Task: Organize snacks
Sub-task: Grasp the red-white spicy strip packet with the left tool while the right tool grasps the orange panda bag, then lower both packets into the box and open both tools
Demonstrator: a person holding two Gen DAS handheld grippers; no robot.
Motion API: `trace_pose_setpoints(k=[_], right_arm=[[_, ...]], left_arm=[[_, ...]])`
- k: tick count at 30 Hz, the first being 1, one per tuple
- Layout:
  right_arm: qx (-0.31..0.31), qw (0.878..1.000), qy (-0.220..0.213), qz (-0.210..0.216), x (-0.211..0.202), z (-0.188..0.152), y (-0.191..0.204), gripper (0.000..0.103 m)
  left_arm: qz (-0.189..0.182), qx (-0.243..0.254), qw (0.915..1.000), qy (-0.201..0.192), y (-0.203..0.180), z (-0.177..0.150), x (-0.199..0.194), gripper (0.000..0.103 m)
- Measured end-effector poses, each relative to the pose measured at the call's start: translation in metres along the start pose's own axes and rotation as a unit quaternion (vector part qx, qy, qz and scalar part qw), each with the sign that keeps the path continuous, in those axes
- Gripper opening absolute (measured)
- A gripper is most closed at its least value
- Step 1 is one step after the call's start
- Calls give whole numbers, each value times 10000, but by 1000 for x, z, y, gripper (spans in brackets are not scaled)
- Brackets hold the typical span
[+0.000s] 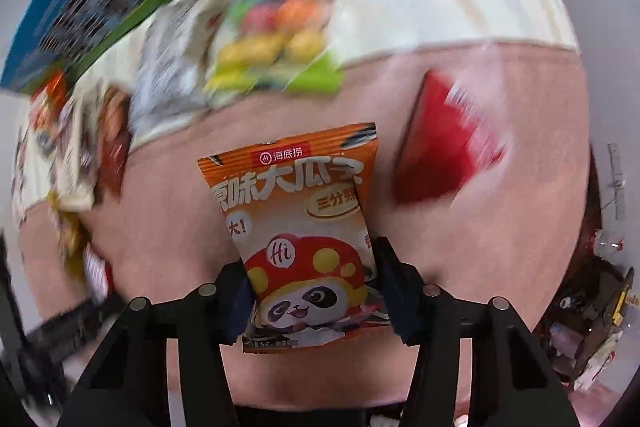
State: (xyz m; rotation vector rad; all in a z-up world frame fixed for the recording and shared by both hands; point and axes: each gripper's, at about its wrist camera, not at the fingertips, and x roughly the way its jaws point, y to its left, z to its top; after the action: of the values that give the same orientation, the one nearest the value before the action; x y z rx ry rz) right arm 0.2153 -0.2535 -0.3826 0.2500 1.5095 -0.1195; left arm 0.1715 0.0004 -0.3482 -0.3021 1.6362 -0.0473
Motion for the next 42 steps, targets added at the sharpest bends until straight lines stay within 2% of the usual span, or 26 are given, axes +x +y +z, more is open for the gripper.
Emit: trace_pose_setpoints(k=[5,7,8,9,12,16,19,22,24,28,34,42], right_arm=[[-209,9984,451,258,13,-27,20,60],[-179,9971,607,423,17,-31,21,76],[-135,9967,623,496,18,-31,19,90],[-102,9969,596,510,17,-31,17,93],[-137,9975,489,493,14,-27,14,93],[-96,9978,506,428,21,-21,13,93],[1,9983,447,373,26,-19,9,93],[89,9991,307,268,28,-19,12,86],[71,9996,205,177,27,-20,13,60],[1,9998,100,145,20,-39,32,55],[77,9991,-31,417,-1,-44,41,53],[-141,9961,-361,787,-53,-30,60,52]], left_arm=[[-126,196,9997,66,11,4,-1,64],[-124,391,9991,131,8,4,1,67],[-102,535,9984,181,6,2,5,67],[-66,689,9974,222,1,1,10,68],[89,993,9947,241,-7,-3,14,68],[228,1061,9940,137,-16,-10,14,67],[324,900,9954,14,-27,-25,11,56],[302,757,9967,-33,-20,-34,4,50],[299,659,9974,-60,-19,-38,1,49],[268,566,9980,-107,-19,-47,-6,48],[44,588,9981,-197,-25,-62,-34,47],[-292,766,9944,-665,-52,-69,-94,47]])
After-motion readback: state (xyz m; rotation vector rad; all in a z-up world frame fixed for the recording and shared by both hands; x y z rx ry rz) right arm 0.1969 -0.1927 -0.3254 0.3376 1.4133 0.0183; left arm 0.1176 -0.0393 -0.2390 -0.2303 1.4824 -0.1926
